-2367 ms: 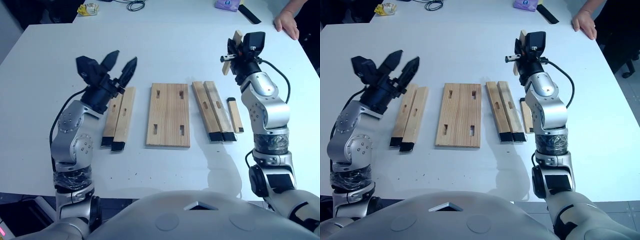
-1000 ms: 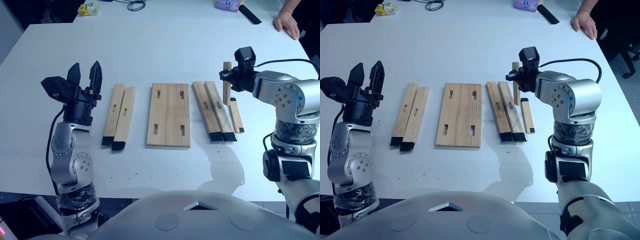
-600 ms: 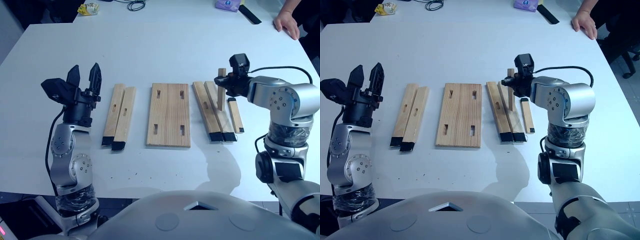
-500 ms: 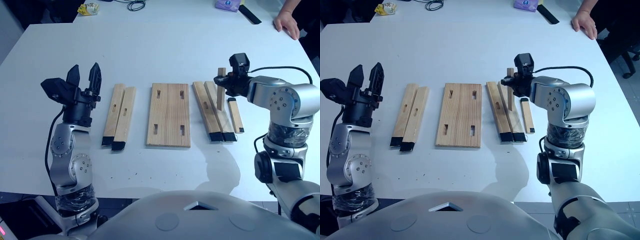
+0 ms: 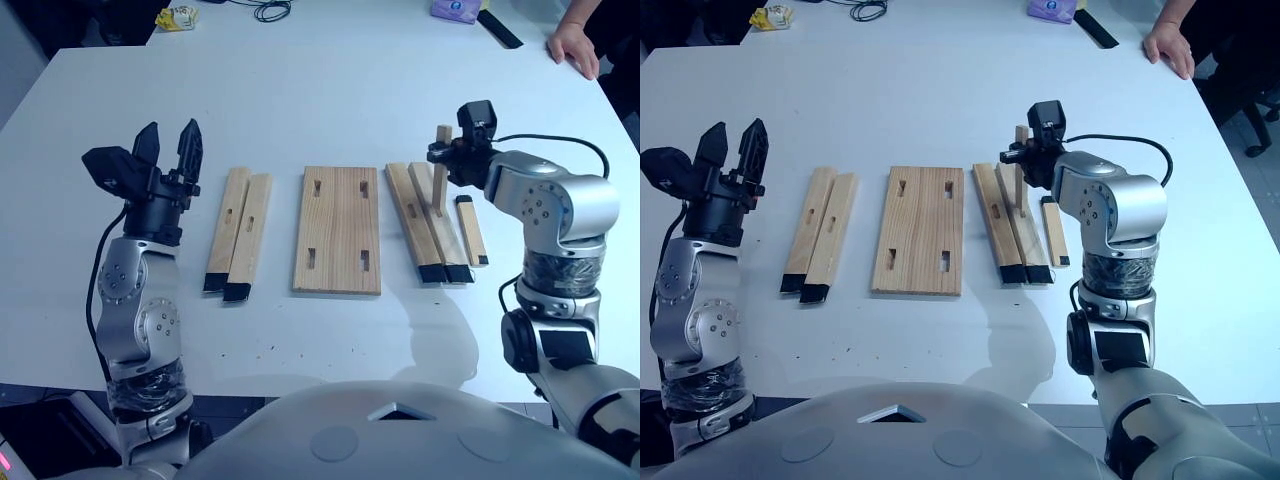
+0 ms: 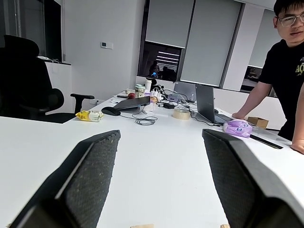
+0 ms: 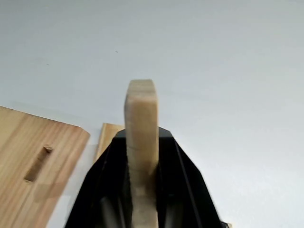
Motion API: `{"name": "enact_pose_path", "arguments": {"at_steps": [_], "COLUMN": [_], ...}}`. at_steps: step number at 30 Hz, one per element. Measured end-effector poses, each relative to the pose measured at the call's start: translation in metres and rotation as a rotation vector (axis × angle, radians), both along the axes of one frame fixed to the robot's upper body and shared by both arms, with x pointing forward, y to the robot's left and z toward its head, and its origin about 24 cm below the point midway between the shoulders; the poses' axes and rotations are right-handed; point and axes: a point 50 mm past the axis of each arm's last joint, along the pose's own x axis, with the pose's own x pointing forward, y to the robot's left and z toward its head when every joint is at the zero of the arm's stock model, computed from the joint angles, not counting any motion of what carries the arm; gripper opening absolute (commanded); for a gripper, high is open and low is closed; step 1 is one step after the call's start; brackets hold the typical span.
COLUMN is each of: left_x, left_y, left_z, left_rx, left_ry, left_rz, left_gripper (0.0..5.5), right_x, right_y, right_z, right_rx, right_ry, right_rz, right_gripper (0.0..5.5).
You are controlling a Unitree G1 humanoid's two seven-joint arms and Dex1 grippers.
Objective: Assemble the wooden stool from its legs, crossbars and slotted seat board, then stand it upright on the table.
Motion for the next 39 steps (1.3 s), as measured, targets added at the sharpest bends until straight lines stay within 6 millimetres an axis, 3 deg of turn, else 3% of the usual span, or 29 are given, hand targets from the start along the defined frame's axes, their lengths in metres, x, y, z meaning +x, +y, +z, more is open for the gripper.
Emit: {"name": "enact_pose_path", "arguments": {"at_steps": [20,28,39], "left_x": [0.002,0.006,0.011], "left_y": [0.000,0.001,0.000], "left_z": [0.002,0.003,0.006], "left_rx": [0.004,0.012,0.012], "left_ry": [-0.003,0.002,-0.006], "left_rz": [-0.011,-0.017,-0.048], "left_gripper": [3.21,3.21,3.21], "right_x": [-0.001,-0.003,-0.021], "right_y": [-0.003,-0.010,-0.020], "right_z": [-0.009,-0.018,-0.034], "right_rx": [0.029,0.068,0.119], "right_ry": [-0.030,-0.185,-0.350], "right_rz": [-0.061,-0.097,-0.063], "right_gripper": [0.42,0.42,0.42]}}
